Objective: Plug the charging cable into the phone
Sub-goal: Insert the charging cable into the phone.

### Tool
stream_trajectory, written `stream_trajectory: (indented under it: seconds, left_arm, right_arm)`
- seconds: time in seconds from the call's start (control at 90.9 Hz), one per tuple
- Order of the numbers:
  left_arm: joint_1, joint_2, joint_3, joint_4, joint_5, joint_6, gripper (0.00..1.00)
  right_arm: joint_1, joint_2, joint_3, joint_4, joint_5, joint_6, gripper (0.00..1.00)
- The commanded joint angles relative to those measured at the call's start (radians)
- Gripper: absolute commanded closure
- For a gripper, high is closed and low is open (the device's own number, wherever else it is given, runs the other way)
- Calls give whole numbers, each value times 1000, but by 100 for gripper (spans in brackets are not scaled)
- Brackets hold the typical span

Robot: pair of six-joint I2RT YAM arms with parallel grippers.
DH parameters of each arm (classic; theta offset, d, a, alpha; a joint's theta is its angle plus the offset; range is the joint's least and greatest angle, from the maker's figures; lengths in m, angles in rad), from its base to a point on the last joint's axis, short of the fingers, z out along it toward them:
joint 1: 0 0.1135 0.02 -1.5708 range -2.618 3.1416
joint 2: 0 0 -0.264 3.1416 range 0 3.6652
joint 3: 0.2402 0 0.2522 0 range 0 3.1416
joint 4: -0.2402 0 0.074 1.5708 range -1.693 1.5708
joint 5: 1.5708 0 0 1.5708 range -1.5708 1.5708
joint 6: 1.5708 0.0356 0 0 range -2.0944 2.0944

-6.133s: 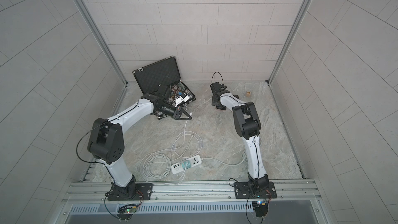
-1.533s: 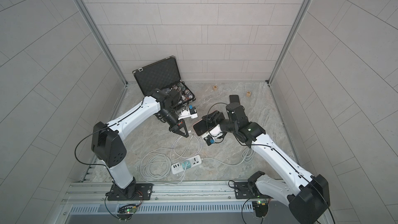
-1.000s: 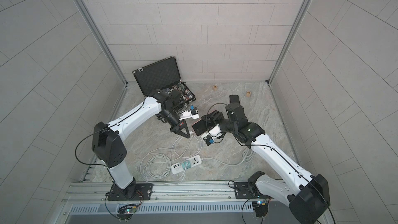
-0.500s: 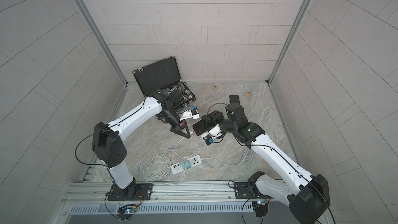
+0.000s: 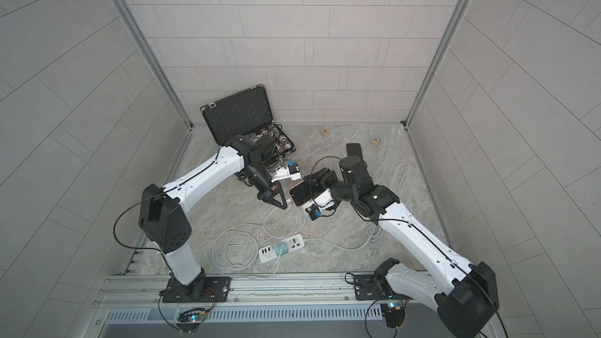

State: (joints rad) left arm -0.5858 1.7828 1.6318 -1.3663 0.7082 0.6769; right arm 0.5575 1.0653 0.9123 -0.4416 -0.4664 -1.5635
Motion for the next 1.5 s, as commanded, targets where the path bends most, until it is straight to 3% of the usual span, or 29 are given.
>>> stream_trajectory:
  seconds: [0.0, 0.836, 1.024, 1.486]
  left_arm:
    - [-8, -3, 25, 19, 20, -6, 100]
    - [-8, -5, 30, 134, 36, -97, 100]
    - [2, -6, -7, 166, 14, -83, 100]
    - [24, 54, -45, 256, 45, -82, 100]
  right_arm:
    - [26, -8, 20, 0, -32, 7, 43]
    - [145, 39, -8, 70, -23, 105, 46]
    - [114, 44, -22, 47, 68, 81, 33]
    - [20, 111, 37, -63, 38, 46, 15]
